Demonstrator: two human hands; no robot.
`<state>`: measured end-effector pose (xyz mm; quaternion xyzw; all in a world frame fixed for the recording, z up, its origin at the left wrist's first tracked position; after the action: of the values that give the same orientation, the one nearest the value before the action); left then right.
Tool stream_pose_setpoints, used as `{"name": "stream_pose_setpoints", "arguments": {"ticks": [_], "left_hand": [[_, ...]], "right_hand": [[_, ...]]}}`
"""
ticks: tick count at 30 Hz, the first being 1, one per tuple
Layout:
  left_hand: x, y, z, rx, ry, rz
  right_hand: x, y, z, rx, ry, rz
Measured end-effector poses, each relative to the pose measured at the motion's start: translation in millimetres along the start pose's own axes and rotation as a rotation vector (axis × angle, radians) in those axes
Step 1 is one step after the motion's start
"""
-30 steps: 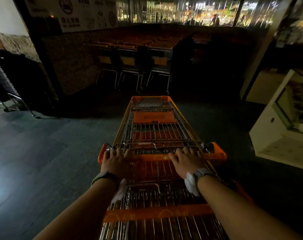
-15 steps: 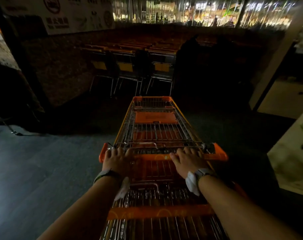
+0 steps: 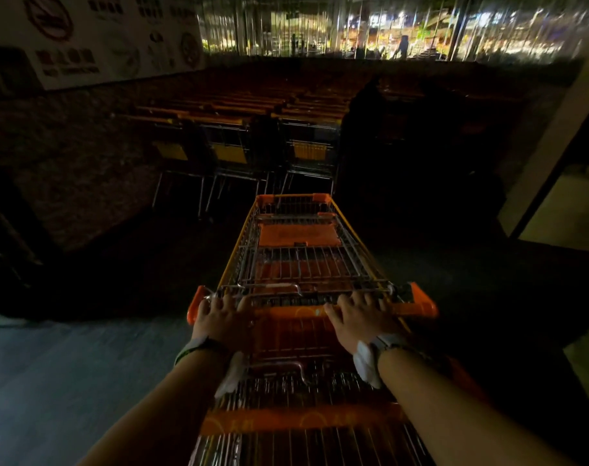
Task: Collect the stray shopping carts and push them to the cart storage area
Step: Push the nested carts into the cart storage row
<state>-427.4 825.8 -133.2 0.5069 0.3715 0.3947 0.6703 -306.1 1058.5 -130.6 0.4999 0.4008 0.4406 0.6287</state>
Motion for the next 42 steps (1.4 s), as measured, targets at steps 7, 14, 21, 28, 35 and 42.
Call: {"name": "stream_pose_setpoints", "arguments": {"ticks": [7, 14, 21, 28, 35, 42], "left_hand": [[-4, 32, -176, -0.023, -0.01, 0.013], [-9, 59, -335, 0.034, -0.037, 0.019], [-17, 96, -507, 0.016, -0.084, -0.037], [-23, 130, -666, 0.018, -0.131, -0.05], [-27, 148, -779, 0.029, -0.142, -0.049], [-28, 176, -912, 0.047, -0.154, -0.047]], "right_hand": [[24, 24, -179, -0.029, 0.007, 0.063], [41, 41, -339, -0.03, -0.025, 0.07], [55, 71, -498, -0.021, -0.071, 0.047], [64, 105, -639, 0.087, -0.147, -0.072], [71, 125, -740, 0.121, -0.163, -0.071], [86, 148, -863, 0.131, -0.199, -0.058]]}}
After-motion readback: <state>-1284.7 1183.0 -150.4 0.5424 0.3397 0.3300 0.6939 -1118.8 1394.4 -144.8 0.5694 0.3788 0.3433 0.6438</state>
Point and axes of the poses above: each hand's wrist, its own z-axis away from the middle knuckle, its own y-axis out of the back of the hand, x = y × z, the point moved 3 cm from there along -z, towards the middle knuckle, and after that the axes turned 7 degrees about y, right-handed, at the moved point
